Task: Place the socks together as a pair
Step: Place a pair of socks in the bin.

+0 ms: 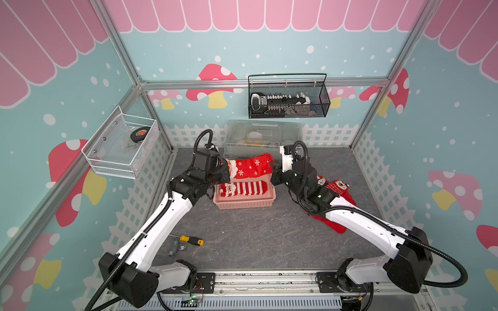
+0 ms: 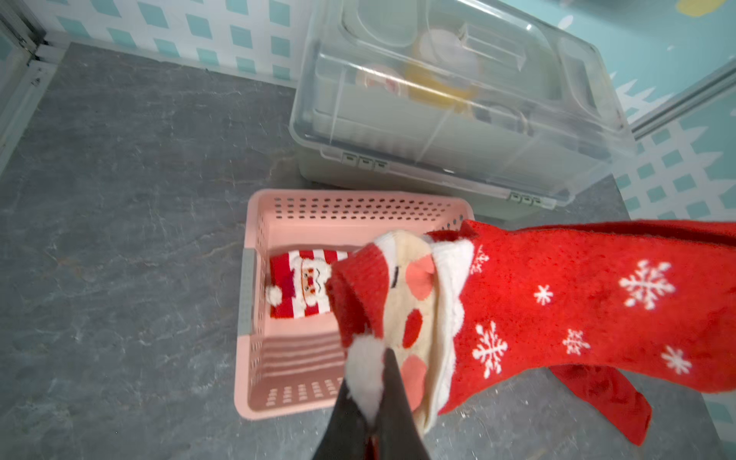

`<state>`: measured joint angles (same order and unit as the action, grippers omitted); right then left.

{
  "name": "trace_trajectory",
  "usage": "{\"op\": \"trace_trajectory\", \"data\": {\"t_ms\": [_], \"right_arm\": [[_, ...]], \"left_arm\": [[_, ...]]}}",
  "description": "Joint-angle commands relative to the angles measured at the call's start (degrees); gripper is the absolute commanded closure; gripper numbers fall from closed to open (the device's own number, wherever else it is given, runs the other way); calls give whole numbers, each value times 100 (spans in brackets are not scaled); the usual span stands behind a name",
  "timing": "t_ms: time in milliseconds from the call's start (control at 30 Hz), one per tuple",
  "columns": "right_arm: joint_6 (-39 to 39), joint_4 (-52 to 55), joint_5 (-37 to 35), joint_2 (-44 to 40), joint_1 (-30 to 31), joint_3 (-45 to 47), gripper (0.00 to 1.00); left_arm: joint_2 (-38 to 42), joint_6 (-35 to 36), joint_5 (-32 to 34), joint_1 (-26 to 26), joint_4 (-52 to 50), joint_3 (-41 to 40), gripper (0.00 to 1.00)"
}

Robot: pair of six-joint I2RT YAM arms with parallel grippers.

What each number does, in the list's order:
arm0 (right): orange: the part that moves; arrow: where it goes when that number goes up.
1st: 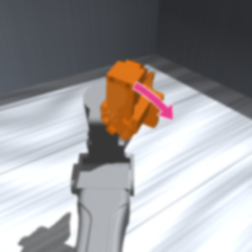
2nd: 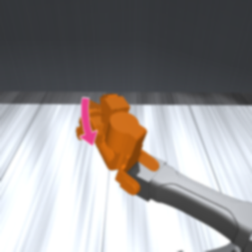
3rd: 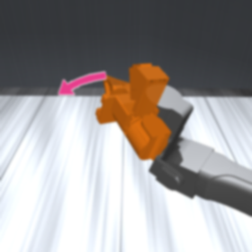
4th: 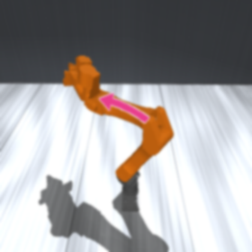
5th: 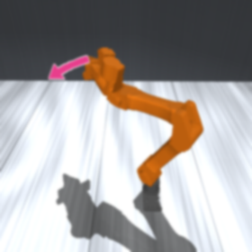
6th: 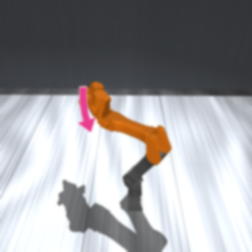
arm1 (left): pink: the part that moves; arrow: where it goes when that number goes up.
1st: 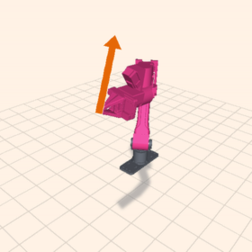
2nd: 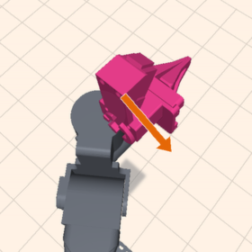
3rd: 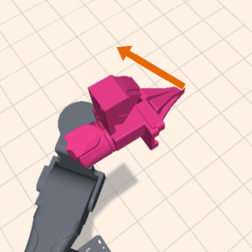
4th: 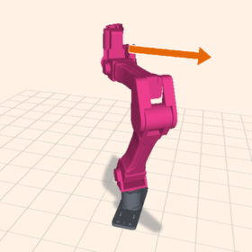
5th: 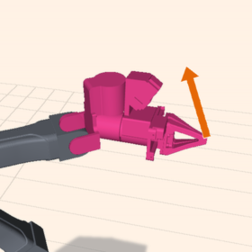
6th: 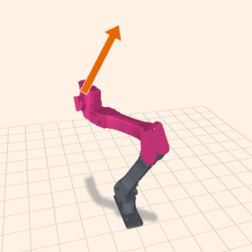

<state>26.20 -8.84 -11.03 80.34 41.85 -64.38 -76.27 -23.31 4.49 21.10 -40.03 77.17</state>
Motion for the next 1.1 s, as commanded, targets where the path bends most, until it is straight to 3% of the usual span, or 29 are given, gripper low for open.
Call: {"op": "trace_trajectory", "data": {"t_ms": [0, 167, 500, 800, 1000, 1067], "right_arm": [[-231, -389, 73, 478, -129, 71, 100], [86, -115, 358, 1130, -240, 8, 100], [408, 92, 591, 2088, -253, -258, 100], [266, -859, 320, 2481, -242, 94, 100], [372, -1260, 48, 2737, -247, 162, 100], [474, -1345, 119, 2726, -240, 172, 99]], "left_arm": [[-515, 575, -126, -139, -251, 255, 100], [-1031, 678, 427, -213, -169, -36, 100], [-1797, 826, 324, -229, -182, -79, 100], [-2180, 796, 609, -229, -286, 77, 100], [-2270, 685, 371, -301, -280, 206, 100], [-2288, 747, 320, -351, -281, 236, 91]]}}
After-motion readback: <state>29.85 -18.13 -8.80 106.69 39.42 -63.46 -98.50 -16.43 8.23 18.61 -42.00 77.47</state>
